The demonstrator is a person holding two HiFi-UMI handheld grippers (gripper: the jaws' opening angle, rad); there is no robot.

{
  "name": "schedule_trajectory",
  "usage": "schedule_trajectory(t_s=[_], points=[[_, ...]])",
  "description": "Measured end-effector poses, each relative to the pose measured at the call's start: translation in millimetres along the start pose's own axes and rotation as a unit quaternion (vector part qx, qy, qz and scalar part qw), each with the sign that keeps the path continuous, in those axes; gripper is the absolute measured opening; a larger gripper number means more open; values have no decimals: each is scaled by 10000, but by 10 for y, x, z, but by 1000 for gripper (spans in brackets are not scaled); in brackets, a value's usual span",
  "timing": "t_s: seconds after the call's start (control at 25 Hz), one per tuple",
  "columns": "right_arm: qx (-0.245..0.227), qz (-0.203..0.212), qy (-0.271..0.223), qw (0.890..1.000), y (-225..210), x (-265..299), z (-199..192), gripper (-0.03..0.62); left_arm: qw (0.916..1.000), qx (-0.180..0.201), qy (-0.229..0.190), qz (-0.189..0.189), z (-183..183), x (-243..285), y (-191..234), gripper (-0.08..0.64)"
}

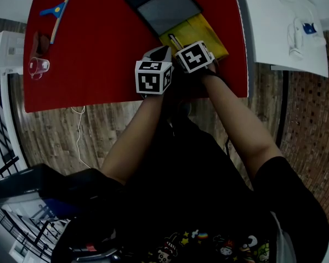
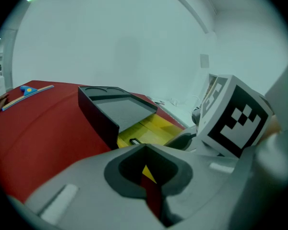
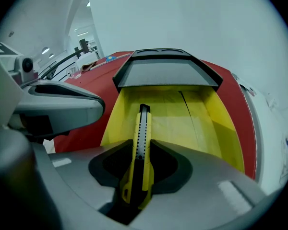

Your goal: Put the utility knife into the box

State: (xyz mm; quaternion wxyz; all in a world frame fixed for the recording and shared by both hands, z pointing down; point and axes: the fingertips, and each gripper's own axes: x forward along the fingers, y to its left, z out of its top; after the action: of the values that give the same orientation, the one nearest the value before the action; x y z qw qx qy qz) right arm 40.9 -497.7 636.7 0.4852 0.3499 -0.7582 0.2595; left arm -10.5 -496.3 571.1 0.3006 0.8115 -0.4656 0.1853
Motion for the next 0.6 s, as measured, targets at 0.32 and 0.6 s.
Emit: schedule_trajectory(t_s=[0.32, 0.6], points=[[-54, 23, -50, 10000, 29, 34, 40, 143, 9999, -105, 8, 26, -17, 36, 22, 2], [209, 209, -327, 9990, 36, -75, 44, 164, 10000, -27, -56, 2, 75, -20, -10, 2]])
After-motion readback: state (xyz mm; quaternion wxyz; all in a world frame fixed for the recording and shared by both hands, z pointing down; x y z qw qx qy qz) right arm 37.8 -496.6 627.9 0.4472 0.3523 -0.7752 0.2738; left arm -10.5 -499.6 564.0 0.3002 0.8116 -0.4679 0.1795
